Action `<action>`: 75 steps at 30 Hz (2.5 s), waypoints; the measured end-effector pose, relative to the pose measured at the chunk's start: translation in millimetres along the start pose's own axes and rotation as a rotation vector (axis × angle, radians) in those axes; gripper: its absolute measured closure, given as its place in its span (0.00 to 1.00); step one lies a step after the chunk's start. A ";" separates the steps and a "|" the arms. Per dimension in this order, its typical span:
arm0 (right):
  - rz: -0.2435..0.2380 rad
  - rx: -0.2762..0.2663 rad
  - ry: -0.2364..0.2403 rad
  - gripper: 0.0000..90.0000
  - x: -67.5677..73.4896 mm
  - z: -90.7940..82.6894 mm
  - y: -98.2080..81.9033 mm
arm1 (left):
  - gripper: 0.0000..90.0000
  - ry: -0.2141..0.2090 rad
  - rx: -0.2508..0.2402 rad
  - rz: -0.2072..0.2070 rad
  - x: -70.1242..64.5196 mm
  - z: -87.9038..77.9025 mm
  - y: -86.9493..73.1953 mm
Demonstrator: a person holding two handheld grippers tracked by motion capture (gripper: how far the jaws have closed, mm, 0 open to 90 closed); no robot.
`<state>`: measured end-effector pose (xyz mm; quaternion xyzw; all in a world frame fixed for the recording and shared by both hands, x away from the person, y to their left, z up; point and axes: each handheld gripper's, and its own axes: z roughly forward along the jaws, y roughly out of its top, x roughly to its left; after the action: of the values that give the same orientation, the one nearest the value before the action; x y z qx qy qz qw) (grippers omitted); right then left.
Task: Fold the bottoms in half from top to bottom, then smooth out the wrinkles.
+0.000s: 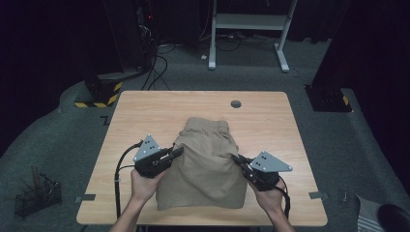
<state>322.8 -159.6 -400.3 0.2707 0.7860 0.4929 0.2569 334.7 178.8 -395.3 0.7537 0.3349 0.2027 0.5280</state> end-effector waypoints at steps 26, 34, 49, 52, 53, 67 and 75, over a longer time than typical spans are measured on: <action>-0.043 -0.056 0.027 0.98 19.3 -29.7 7.2 | 0.92 -0.053 -0.053 0.033 -25.6 -24.2 9.7; 0.012 -0.051 0.043 0.98 -1.2 -15.8 11.3 | 0.92 -0.056 -0.055 -0.023 -5.9 -1.9 20.0; 0.083 0.048 0.010 0.98 -40.6 33.3 3.4 | 0.92 0.010 0.003 -0.097 32.9 37.7 15.8; 0.088 0.053 0.002 0.98 -44.0 37.7 2.2 | 0.92 0.016 0.004 -0.099 35.1 39.7 15.2; 0.089 0.055 -0.001 0.98 -44.7 38.7 2.0 | 0.92 0.017 0.004 -0.100 35.8 40.2 15.0; 0.119 0.081 -0.018 0.98 -57.5 58.8 -1.0 | 0.92 0.053 0.038 -0.138 54.1 57.2 8.3; 0.135 0.087 -0.018 0.98 -62.2 68.3 -1.9 | 0.92 0.067 0.047 -0.151 61.3 66.4 4.5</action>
<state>413.1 -159.1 -419.7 0.3385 0.7844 0.4719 0.2179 422.3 178.1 -417.9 0.7312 0.4127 0.1797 0.5125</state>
